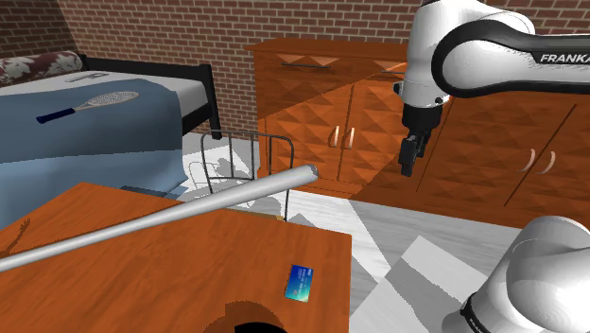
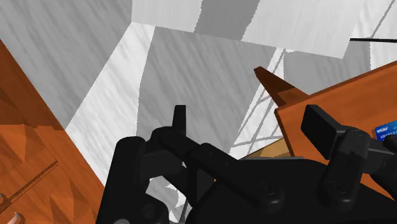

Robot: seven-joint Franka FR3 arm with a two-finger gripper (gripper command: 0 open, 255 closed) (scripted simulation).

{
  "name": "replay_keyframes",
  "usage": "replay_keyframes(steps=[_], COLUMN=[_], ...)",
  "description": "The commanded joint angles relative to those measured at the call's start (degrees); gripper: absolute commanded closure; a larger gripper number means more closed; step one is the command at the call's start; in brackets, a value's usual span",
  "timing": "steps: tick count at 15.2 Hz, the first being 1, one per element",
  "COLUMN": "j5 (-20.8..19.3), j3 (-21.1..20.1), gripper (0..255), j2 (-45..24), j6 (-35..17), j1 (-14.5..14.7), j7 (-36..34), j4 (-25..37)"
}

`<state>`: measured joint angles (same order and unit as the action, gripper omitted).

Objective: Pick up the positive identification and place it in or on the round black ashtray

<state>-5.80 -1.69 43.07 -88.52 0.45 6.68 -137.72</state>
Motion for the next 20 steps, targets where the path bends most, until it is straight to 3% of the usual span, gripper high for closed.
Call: replay_keyframes(steps=[1, 11, 20], j5=[0.00, 15.37, 29.45], j3=[0.00, -12.56, -26.47], gripper=[0, 0, 0], j2=[0.00, 4.65, -1.52], j6=[0.00, -5.29, -16.44], j1=[0.00, 0.33, 0.24], j7=[0.00, -27.33, -51.44], j4=[0.00, -10.34, -11.97])
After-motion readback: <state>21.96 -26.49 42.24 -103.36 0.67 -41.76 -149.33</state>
